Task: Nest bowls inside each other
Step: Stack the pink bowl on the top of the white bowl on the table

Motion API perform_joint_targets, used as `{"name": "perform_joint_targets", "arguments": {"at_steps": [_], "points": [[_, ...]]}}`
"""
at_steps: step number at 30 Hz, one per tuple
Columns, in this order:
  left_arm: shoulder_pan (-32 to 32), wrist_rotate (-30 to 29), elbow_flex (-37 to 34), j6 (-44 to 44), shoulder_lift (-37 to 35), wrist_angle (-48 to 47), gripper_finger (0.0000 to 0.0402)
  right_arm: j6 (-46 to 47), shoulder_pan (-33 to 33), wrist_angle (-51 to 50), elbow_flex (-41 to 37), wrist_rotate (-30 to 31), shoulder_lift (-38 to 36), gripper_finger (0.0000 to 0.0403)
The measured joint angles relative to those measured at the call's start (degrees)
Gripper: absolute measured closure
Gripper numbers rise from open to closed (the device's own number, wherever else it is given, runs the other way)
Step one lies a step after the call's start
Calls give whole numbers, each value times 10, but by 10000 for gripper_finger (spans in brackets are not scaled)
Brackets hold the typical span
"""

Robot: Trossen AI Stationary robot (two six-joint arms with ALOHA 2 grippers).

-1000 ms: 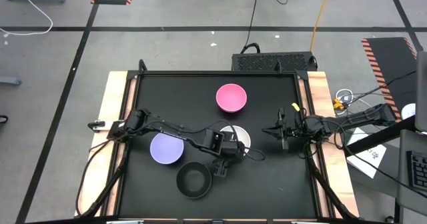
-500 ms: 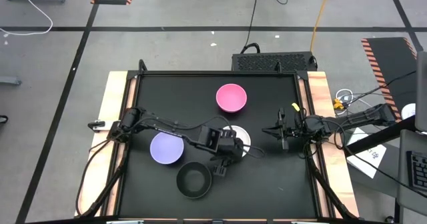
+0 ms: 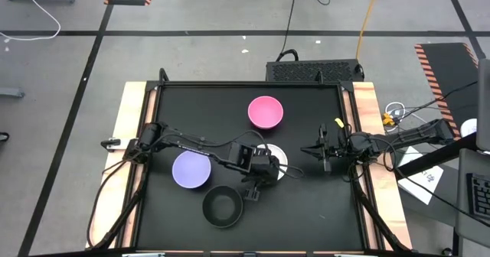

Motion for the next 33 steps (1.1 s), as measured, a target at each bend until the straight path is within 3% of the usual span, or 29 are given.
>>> {"name": "perform_joint_targets", "arguments": {"at_steps": [5,33], "points": [[0,0,0,0,0,-2,397,0,0,0,0,0,0,397],[1,0,-10,24,-2,11,384,0,0,0,0,0,0,397]]}}
